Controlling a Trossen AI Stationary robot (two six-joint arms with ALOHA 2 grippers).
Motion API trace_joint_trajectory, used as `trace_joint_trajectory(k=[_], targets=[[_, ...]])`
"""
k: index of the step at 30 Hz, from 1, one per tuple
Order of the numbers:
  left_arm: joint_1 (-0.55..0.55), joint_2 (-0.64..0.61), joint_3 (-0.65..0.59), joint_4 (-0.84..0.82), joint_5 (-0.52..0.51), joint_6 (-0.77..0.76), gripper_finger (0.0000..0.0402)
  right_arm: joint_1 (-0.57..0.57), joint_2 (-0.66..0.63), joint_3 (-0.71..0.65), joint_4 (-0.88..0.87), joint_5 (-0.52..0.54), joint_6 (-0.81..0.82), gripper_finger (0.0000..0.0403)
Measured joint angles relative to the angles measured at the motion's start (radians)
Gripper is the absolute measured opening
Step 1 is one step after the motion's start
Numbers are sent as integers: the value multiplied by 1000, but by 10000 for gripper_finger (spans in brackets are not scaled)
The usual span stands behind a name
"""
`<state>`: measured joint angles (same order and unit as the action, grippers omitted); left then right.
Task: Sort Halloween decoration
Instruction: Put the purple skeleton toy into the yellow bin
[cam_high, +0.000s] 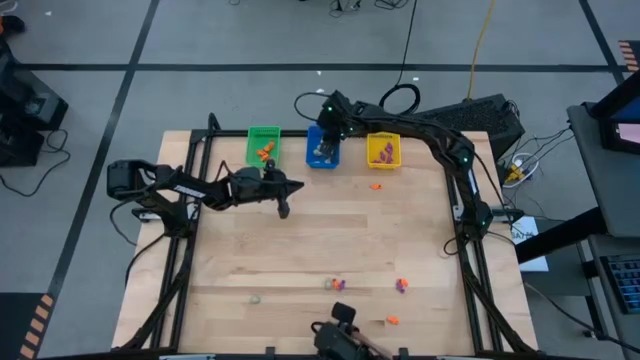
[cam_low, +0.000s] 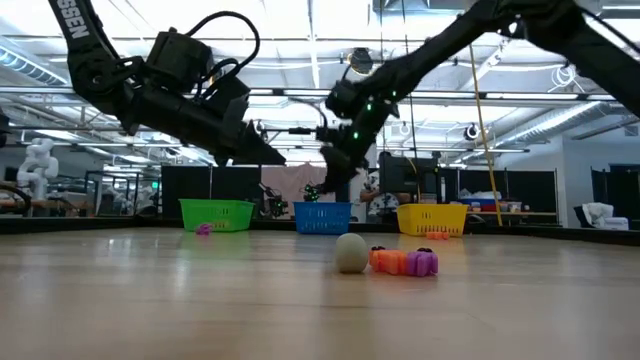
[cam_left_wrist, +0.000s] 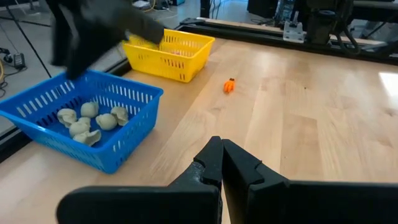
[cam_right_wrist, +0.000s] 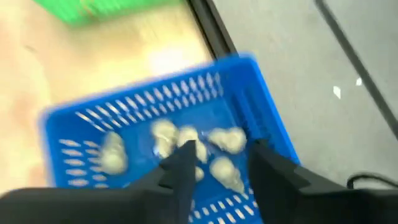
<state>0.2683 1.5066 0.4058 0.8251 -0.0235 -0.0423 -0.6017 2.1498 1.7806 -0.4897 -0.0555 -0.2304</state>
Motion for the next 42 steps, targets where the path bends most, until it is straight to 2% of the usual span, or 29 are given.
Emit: trace_joint_trajectory(k=[6, 12, 16, 21, 27, 31, 37, 42], targets=[[-26, 0, 0, -6, 0, 23, 5, 56, -63, -66, 84, -62, 3, 13], [-55, 0, 1, -6, 0, 52, 5, 133, -136, -267, 366, -81, 56, 2], [-77, -1, 1, -13, 1, 52, 5, 161, -230, -463, 576, -77, 133, 1], [-116, -15, 1, -66, 5, 51, 5, 207, -383, -702, 711, -74, 195, 1], [-180, -43, 31, -183, 5, 48, 5, 305, -595, -922, 720, 61, 226, 0], [-238, -46, 77, -278, 5, 22, 5, 378, -716, -1016, 707, 85, 262, 0], [-332, -46, 184, -485, -6, 23, 5, 472, -827, -1073, 623, 181, 272, 0], [-400, -38, 238, -534, -8, 21, 5, 524, -856, -1078, 565, 241, 272, 0]])
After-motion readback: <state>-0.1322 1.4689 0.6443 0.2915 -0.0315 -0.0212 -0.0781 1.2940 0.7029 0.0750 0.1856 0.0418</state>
